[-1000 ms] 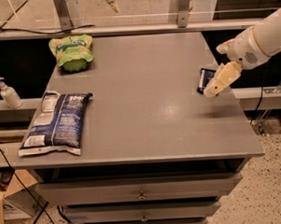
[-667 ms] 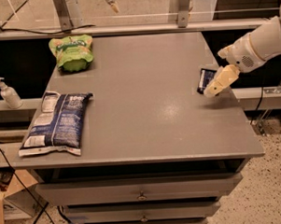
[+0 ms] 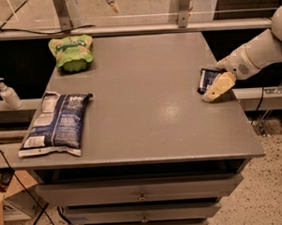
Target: Move rxbar blueberry near green rice chip bag
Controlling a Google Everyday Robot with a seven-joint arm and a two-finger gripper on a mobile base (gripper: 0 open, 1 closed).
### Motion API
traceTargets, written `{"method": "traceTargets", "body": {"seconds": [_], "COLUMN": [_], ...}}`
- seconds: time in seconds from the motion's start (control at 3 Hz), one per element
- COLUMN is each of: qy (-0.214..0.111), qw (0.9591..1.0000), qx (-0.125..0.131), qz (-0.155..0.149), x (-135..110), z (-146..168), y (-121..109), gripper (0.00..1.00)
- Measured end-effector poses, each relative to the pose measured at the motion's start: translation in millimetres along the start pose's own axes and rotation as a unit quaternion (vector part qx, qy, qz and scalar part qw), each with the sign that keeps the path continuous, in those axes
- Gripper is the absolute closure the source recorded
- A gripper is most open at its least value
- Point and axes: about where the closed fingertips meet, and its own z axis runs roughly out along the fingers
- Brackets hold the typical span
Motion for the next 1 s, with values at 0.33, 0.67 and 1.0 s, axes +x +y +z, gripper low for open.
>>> {"method": "traceTargets", "body": {"seconds": [0.33, 0.67, 1.0], "qy": [0.004, 0.004, 0.004], "qw": [1.0, 1.0, 1.0], "qx": [-0.001, -0.001, -0.001], "qz": [-0.004, -0.005, -0.005], "x": [-1.7, -6.2, -11.6], "z": [1.4, -4.3, -11.2], "y": [0.7, 0.4, 0.1], "gripper": [0.41, 0.65, 0.88]}}
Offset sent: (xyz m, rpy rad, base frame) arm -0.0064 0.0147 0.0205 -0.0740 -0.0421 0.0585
